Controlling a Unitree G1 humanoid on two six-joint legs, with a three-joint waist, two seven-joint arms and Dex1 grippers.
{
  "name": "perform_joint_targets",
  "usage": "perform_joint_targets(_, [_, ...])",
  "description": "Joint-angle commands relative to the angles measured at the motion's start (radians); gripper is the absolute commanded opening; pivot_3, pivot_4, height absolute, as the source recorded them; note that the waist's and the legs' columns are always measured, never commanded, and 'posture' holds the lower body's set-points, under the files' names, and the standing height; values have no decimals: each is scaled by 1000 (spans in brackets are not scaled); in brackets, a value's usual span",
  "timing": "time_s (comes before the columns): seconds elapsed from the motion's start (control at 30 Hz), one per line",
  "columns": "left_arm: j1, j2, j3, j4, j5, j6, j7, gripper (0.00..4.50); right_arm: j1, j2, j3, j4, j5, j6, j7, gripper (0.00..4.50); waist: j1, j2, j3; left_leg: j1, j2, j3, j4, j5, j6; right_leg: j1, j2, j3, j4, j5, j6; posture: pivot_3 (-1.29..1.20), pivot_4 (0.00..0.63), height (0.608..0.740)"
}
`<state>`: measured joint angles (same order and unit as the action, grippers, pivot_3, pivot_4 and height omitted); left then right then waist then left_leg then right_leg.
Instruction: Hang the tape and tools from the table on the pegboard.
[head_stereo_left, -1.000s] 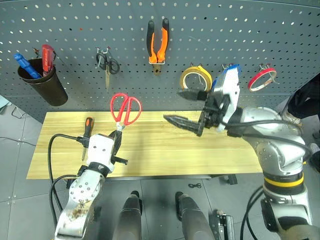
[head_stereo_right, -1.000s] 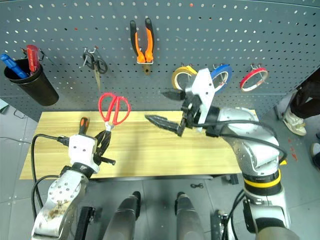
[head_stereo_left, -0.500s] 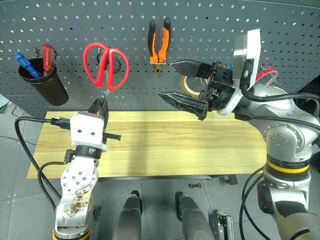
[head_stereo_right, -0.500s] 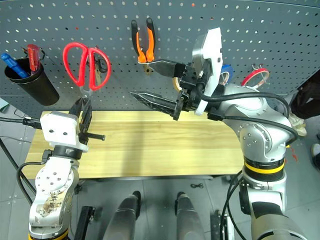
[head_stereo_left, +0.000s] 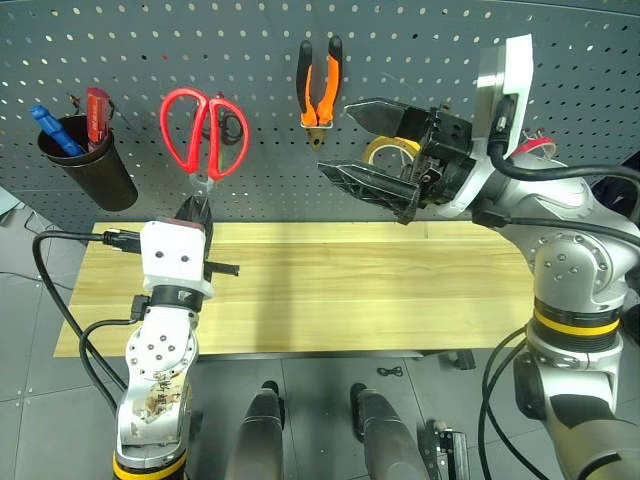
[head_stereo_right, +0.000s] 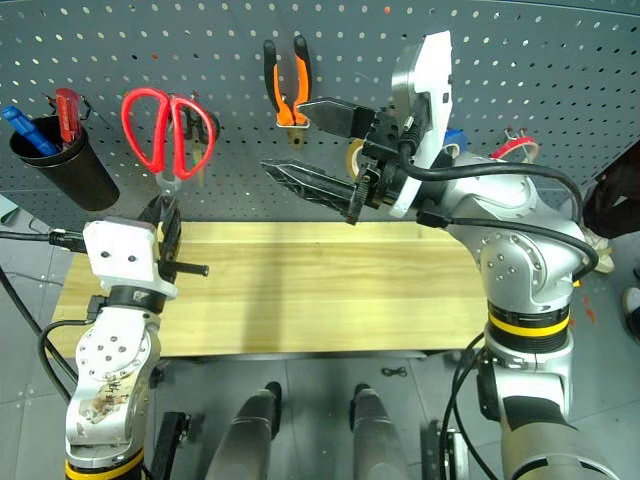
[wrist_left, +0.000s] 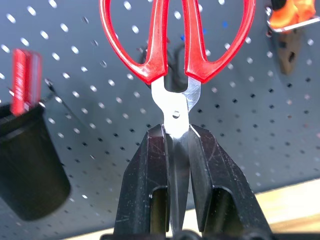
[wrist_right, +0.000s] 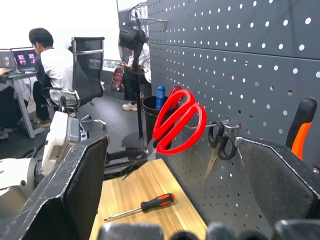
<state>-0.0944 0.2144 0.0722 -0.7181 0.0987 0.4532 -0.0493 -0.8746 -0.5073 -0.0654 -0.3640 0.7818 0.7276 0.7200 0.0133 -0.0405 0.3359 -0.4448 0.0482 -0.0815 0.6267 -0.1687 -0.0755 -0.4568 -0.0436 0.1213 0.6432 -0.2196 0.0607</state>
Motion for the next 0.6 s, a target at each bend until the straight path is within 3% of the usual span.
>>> perform_joint_targets(0.03, [1, -4, 5, 6, 14, 1, 9, 106, -10, -8, -38, -45, 21, -23, -8, 4500, 0, 0, 0, 0, 0, 0, 0, 0, 0, 0, 0, 0, 0, 0, 0, 157, 307, 740])
perform_joint_targets(0.37, [-93, 5, -27, 128, 50, 23, 14, 106, -5, -12, -39, -51, 20, -33, -13, 4500, 1, 0, 0, 0, 0, 0, 1, 0, 0, 0, 0, 0, 1, 0, 0, 156, 304, 740])
perform_joint_targets(0.6, [-59, 15, -14, 142, 48, 2, 6, 3320, 0, -16, -35, -43, 14, -35, -6, 4500, 0, 0, 0, 1, 0, 0, 1, 0, 0, 0, 0, 0, 3, 0, -1, 158, 309, 740])
